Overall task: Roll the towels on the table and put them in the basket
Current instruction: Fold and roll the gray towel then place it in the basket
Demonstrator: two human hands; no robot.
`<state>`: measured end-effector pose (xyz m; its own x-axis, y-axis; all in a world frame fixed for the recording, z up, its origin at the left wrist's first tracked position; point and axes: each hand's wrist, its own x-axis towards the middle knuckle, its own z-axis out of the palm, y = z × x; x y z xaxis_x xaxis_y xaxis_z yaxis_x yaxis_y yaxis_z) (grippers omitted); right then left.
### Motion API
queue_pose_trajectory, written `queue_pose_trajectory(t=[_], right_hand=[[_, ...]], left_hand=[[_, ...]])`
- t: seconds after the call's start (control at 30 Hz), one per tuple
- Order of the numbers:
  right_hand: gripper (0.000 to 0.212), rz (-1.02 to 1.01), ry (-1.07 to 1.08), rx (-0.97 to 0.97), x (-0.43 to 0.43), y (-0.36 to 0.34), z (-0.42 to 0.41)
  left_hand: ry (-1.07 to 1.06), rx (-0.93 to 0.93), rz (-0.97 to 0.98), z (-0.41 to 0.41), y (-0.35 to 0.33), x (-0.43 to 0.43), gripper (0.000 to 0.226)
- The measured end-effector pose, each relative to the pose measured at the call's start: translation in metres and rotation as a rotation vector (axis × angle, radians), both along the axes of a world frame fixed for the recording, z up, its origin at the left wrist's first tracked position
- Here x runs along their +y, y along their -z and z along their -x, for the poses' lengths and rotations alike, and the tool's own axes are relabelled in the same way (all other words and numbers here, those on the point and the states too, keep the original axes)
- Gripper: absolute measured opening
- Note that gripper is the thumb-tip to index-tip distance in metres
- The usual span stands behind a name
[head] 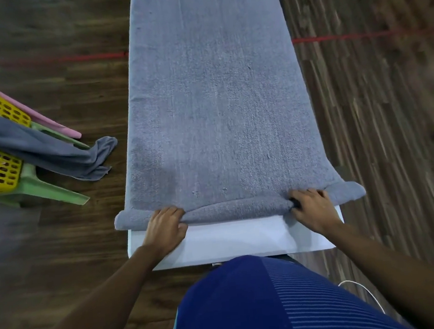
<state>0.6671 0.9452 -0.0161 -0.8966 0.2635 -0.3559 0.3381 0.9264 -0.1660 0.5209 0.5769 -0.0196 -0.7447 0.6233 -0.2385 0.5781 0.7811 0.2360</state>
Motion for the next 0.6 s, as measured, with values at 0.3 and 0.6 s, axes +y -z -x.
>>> queue_pose_trajectory(t=[0.3, 0.6], right_hand=[[0.034, -0.047, 0.139, 0.201, 0.005, -0.004, 0.012], [0.048, -0.02, 0.018, 0.099, -0.002, 0.006, -0.002]], left_hand=[[-0.24, 0.199, -0.121, 0.016, -0.004, 0.01, 0.026], [-0.036, 0.09, -0.001, -0.002, 0.007, 0.005, 0.05]])
